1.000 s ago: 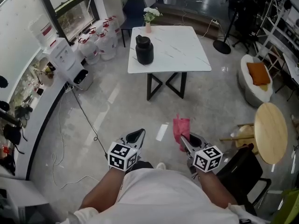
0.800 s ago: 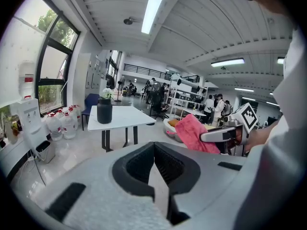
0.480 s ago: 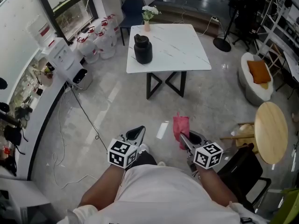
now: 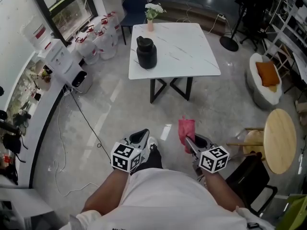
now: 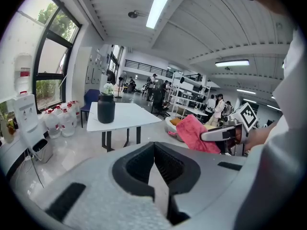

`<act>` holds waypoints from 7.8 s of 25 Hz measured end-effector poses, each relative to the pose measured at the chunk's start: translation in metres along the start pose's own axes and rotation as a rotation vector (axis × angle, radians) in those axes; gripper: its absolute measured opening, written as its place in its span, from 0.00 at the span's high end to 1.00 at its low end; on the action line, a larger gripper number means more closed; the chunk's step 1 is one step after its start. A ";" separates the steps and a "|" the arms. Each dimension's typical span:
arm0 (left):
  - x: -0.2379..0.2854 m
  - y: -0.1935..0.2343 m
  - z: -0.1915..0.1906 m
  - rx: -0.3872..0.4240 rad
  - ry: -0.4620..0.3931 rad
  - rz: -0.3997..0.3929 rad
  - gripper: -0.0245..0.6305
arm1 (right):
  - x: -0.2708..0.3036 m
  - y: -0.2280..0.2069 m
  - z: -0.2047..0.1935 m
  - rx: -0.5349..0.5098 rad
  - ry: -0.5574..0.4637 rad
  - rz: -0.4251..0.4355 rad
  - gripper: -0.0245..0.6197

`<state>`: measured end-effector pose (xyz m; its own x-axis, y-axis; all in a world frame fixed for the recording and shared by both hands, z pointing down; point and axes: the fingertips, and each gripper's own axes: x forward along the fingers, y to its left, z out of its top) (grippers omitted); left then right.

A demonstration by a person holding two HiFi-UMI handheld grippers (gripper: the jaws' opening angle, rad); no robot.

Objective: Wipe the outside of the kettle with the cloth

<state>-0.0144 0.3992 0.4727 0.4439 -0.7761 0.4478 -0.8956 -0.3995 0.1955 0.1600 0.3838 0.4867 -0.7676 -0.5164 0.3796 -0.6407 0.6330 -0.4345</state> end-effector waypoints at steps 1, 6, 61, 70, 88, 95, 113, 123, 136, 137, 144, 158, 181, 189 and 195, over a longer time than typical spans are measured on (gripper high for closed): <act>0.007 0.008 0.006 0.001 -0.004 -0.001 0.96 | 0.009 -0.005 0.007 0.000 0.000 -0.005 0.80; 0.040 0.054 0.043 0.000 -0.024 -0.006 0.96 | 0.056 -0.024 0.046 0.002 0.003 -0.025 0.80; 0.295 0.342 0.306 0.176 -0.112 0.208 0.96 | 0.386 -0.216 0.335 -0.258 0.110 0.279 0.80; 0.332 0.445 0.262 0.399 0.195 0.100 0.80 | 0.433 -0.151 0.373 -0.270 0.108 0.345 0.80; 0.408 0.445 0.214 0.953 0.480 -0.483 0.68 | 0.461 -0.159 0.382 -0.244 0.088 0.137 0.80; 0.414 0.439 0.213 0.802 0.608 -0.521 0.74 | 0.436 -0.191 0.373 -0.151 0.065 0.082 0.80; 0.378 0.362 0.201 0.355 0.555 -0.397 0.78 | 0.503 -0.133 0.360 -0.261 0.351 0.158 0.80; 0.371 0.345 0.196 0.376 0.439 -0.310 0.78 | 0.486 -0.177 0.354 -0.291 0.472 0.099 0.81; 0.368 0.347 0.199 0.320 0.383 -0.253 0.78 | 0.433 -0.261 0.337 -0.226 0.460 -0.083 0.81; 0.370 0.349 0.201 0.298 0.370 -0.245 0.78 | 0.427 -0.267 0.339 -0.190 0.424 -0.089 0.81; 0.390 0.360 0.226 0.089 0.242 -0.202 0.78 | 0.391 -0.285 0.363 -0.041 0.148 -0.087 0.80; 0.454 0.351 0.279 -0.357 0.092 -0.286 0.81 | 0.410 -0.251 0.390 -0.378 0.142 0.010 0.80; 0.469 0.378 0.275 -0.561 0.093 -0.294 0.82 | 0.498 -0.210 0.316 -1.701 0.300 0.190 0.80; 0.470 0.380 0.275 -0.564 0.091 -0.280 0.82 | 0.475 -0.212 0.270 -1.824 0.329 0.295 0.80; 0.471 0.379 0.276 -0.551 0.096 -0.272 0.82 | 0.461 -0.216 0.248 -1.800 0.325 0.317 0.80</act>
<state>-0.1373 -0.2520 0.5169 0.6765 -0.6247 0.3899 -0.6447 -0.2465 0.7236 -0.0599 -0.1338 0.5532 -0.6680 -0.2915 0.6847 0.4627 0.5578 0.6890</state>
